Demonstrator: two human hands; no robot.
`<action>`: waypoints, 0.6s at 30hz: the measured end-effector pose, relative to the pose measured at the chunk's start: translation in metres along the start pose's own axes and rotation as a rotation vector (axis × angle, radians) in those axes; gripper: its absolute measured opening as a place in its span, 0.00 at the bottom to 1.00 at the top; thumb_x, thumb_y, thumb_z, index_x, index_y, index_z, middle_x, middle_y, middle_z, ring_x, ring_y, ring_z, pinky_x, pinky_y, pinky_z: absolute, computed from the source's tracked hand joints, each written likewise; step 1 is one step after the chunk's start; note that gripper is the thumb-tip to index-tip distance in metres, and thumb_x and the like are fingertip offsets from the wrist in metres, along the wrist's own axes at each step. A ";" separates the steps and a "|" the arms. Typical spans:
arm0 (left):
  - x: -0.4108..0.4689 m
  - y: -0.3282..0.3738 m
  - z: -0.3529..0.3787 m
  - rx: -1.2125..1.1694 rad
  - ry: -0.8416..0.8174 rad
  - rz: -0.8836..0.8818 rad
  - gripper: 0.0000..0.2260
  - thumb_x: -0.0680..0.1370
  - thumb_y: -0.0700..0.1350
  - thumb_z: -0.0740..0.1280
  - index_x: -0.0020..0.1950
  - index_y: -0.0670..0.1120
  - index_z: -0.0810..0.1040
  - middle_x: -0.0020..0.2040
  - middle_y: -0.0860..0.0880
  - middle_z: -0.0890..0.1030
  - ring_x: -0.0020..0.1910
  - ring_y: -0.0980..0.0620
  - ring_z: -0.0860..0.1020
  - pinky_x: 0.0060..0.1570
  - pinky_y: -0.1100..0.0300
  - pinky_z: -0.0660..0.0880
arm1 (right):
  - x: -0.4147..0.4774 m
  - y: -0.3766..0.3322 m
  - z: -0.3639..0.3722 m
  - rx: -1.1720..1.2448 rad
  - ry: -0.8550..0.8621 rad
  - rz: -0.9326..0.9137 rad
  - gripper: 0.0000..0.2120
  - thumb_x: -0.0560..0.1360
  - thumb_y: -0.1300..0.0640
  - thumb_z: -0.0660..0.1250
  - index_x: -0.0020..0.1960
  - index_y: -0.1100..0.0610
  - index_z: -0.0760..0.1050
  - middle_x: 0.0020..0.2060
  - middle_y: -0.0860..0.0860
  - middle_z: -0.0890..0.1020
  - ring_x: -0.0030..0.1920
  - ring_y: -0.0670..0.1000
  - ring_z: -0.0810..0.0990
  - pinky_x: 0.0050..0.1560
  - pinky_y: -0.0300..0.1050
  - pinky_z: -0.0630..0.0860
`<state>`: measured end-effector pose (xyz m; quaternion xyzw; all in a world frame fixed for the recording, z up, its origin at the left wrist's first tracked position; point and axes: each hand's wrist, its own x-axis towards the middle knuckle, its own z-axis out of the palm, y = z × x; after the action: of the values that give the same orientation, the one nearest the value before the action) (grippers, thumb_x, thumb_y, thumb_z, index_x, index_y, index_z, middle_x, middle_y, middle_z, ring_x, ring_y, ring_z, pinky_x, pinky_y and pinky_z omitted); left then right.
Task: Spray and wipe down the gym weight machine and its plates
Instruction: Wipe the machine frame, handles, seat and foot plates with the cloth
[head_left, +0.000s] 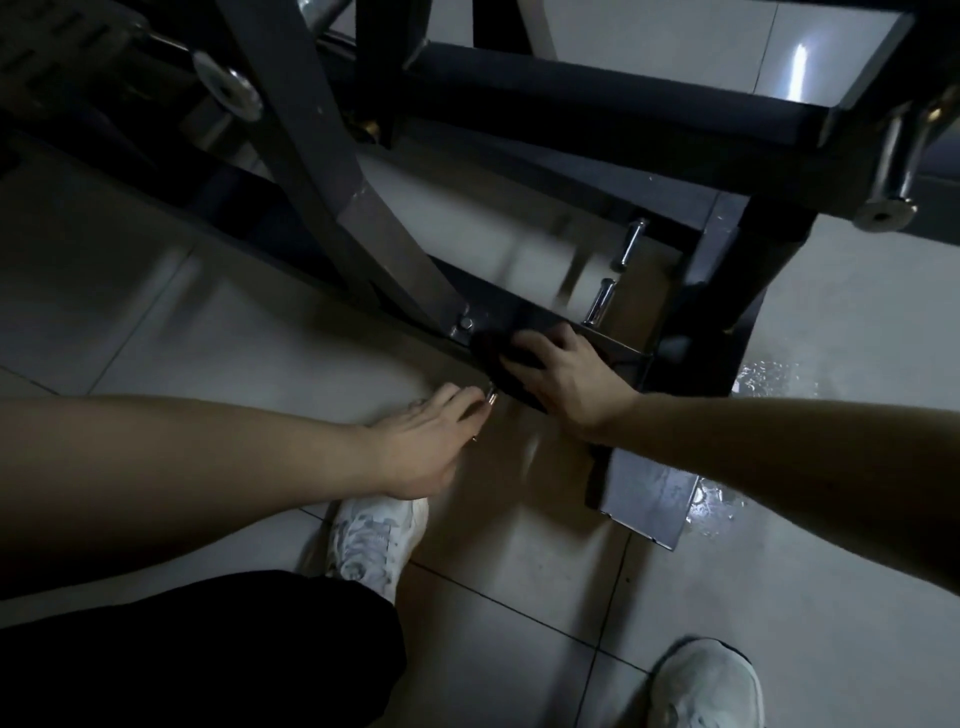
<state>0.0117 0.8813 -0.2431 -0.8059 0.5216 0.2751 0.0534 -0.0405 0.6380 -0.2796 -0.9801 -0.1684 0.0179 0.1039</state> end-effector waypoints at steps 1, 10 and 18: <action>0.000 0.001 -0.001 0.001 0.000 0.001 0.36 0.76 0.46 0.65 0.81 0.42 0.54 0.77 0.45 0.55 0.72 0.45 0.59 0.67 0.49 0.71 | -0.020 0.008 0.000 -0.010 -0.023 -0.051 0.20 0.80 0.56 0.64 0.72 0.52 0.75 0.69 0.59 0.73 0.55 0.64 0.71 0.53 0.59 0.76; 0.002 0.000 -0.005 -0.007 0.008 0.011 0.36 0.78 0.47 0.65 0.82 0.42 0.51 0.78 0.44 0.53 0.74 0.44 0.59 0.69 0.50 0.69 | -0.025 0.009 0.004 -0.093 -0.017 -0.127 0.26 0.76 0.55 0.70 0.74 0.47 0.73 0.74 0.54 0.69 0.59 0.62 0.72 0.54 0.58 0.75; 0.005 -0.004 -0.005 -0.007 0.020 0.035 0.35 0.77 0.46 0.66 0.81 0.43 0.55 0.76 0.46 0.55 0.73 0.45 0.59 0.68 0.50 0.70 | 0.036 0.015 -0.002 0.031 0.038 0.247 0.25 0.82 0.48 0.54 0.77 0.52 0.69 0.75 0.57 0.69 0.66 0.66 0.67 0.63 0.65 0.69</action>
<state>0.0185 0.8773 -0.2424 -0.7996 0.5351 0.2697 0.0405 -0.0017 0.6362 -0.2804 -0.9918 -0.0440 0.0147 0.1193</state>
